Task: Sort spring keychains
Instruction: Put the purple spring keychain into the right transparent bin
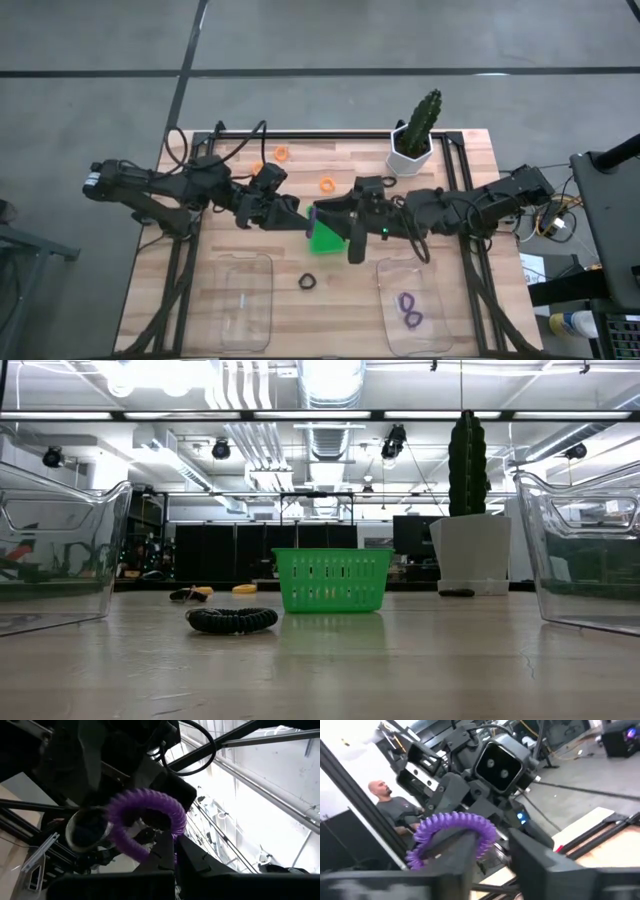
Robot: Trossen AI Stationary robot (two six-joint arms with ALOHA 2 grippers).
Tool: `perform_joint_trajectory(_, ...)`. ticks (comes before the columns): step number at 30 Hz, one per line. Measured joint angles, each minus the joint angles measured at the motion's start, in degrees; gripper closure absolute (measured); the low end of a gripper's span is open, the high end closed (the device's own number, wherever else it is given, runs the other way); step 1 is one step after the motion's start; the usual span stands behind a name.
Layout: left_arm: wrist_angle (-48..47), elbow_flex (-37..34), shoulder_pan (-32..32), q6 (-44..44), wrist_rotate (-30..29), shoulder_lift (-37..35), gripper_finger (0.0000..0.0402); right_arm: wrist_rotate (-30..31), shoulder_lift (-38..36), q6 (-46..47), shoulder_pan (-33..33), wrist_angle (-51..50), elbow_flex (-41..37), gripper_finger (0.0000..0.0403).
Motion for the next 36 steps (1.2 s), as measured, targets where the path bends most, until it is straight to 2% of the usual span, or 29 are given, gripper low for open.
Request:
perform_joint_trajectory(2, -0.05, 0.0, 0.0, -0.03, 0.13, 0.0, 0.0401, -0.92, 0.31, -1.86, 0.0, 1.23, 0.0, 0.0369)
perform_joint_trajectory(5, -0.06, 0.0, -0.02, -0.09, 0.22, 0.0, 0.0401, -0.97, 0.42, -2.72, 0.07, 2.39, 0.0, 0.039)
perform_joint_trajectory(23, -0.64, 0.04, -0.07, 0.13, -0.16, -3.91, 0.0401, -1.89, 0.11, -2.38, 3.27, 4.6, 0.0, 0.0392)
perform_joint_trajectory(27, -2.67, 0.02, -0.04, 0.5, -0.2, -4.89, 0.0401, -3.7, 0.12, -0.3, 3.2, 4.42, 0.0, 0.0358)
perform_joint_trajectory(36, -3.97, 0.0, -0.05, 0.63, -0.2, -4.97, 0.0401, -3.44, 0.12, -0.44, 2.55, 5.24, 0.0, 0.0207)
